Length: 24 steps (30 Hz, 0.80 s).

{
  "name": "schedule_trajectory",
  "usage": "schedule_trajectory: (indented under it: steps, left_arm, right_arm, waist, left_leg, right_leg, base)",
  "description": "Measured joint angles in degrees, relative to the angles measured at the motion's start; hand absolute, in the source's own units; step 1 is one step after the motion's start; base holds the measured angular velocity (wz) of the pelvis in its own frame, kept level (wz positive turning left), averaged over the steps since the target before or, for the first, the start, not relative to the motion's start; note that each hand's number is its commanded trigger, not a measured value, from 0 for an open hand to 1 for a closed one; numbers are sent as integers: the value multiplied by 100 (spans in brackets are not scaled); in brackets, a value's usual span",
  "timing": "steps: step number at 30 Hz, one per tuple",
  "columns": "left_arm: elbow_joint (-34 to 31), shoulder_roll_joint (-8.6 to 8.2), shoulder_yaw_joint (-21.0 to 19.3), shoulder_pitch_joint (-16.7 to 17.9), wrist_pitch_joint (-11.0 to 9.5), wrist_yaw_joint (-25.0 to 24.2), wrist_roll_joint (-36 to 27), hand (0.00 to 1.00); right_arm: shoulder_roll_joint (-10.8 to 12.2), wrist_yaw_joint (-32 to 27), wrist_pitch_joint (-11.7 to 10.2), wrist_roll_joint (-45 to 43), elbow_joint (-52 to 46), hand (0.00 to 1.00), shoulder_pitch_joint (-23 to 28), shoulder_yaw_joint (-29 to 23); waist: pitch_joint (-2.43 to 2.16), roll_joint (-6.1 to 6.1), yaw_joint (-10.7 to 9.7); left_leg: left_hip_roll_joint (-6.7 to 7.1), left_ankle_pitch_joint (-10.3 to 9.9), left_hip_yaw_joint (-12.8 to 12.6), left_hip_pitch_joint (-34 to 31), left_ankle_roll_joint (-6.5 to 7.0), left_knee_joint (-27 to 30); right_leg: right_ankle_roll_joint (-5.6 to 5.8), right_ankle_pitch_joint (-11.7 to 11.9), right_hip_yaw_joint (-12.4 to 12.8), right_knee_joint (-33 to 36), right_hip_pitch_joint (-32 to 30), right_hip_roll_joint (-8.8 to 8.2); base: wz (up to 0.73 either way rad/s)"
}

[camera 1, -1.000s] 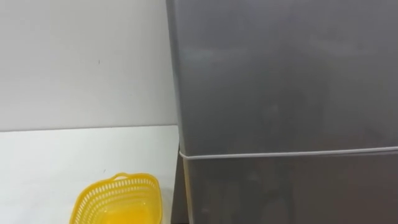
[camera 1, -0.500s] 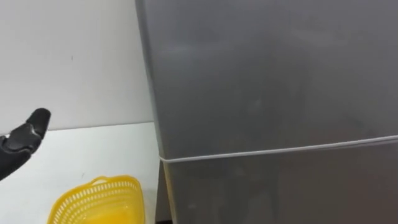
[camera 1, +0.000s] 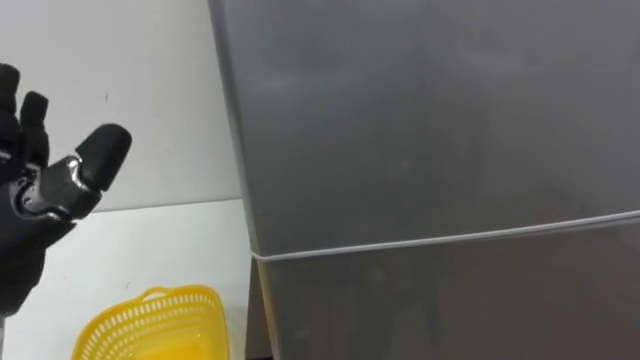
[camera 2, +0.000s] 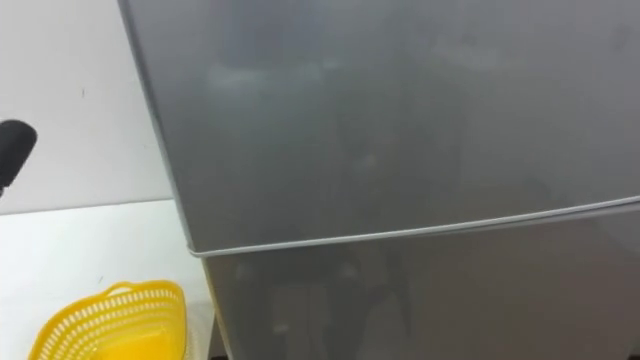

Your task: Retrieve from the upper fridge

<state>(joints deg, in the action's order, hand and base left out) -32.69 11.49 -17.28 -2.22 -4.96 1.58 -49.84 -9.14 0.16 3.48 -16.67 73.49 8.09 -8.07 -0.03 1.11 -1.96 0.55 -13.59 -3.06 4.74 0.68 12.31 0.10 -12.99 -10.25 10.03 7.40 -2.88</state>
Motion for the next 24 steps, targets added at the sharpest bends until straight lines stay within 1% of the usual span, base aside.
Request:
schedule_trajectory:
  steps: [3, 5, 8, 12, 17, 19, 20, 22, 24]
  left_arm:
    - [-68, 0, 16, 0, 6, -186, -203, 0]
    - [-75, 0, 38, 0, 14, -314, -192, 0]
    - [-75, 0, 55, 0, 86, -484, -193, 0]
    - [-74, 0, 71, 0, 92, -662, -199, 0]
    - [-74, 0, 78, 0, 94, -799, -197, 0]
    - [-74, 0, 167, 0, 93, -839, -179, 0]
    - [-74, 0, 276, 0, 101, -852, -175, 0]
    - [-74, 0, 451, 0, 158, -888, -158, 0]
    - [-74, 0, 627, 0, 270, -948, -104, 0]
  right_arm:
    - [4, -18, 25, -122, -2, 0, 2, 15]
    - [20, -35, 31, -167, -2, 0, 5, 14]
    - [41, -47, 34, -191, -5, 0, 14, 14]
    - [63, -38, 36, -194, 4, 0, 72, 46]
    - [73, 1, 48, -195, 4, 0, 145, 67]
    - [73, 2, 90, -204, 8, 0, 112, 65]
    - [72, -1, 137, -207, 9, 0, 84, 65]
    - [72, -6, 155, -206, 17, 0, 46, 67]
    - [73, -14, 156, -208, 29, 0, -11, 67]
  waist:
    - [-3, 4, -3]
    - [0, -1, -10]
    - [-2, -29, -12]
    - [5, -64, -15]
    - [6, -70, -33]
    - [6, -70, -67]
    - [6, -71, -88]
    - [7, -71, -105]
    - [5, -67, -142]
  left_leg:
    - [-1, 1, 1, 3, 1, 0]
    - [-1, 4, 5, 1, 6, -1]
    - [0, 6, 5, 0, 10, 0]
    - [0, 7, -1, 1, 11, 9]
    - [0, 7, -6, 1, 11, 12]
    - [0, 7, -2, -10, 11, 20]
    - [1, 7, -1, -14, 11, 19]
    - [1, 7, -4, -14, 11, 18]
    - [1, 7, -6, -13, 11, 16]
  right_leg:
    - [0, 0, 20, 44, -23, 1]
    - [0, 0, 35, 58, -40, 0]
    - [0, 0, 68, 61, -46, 1]
    - [0, 0, 80, 64, -46, 1]
    - [0, 0, 94, 64, -52, 2]
    - [1, -1, 91, 63, -53, 0]
    - [2, -1, 94, 63, -56, 0]
    - [2, -2, 97, 63, -54, 0]
    - [2, -2, 104, 62, -56, 2]
  base:
    - [-2]
    - [0]
    - [0]
    - [0]
    - [0]
    - [0]
    - [0]
    - [0]
    - [0]
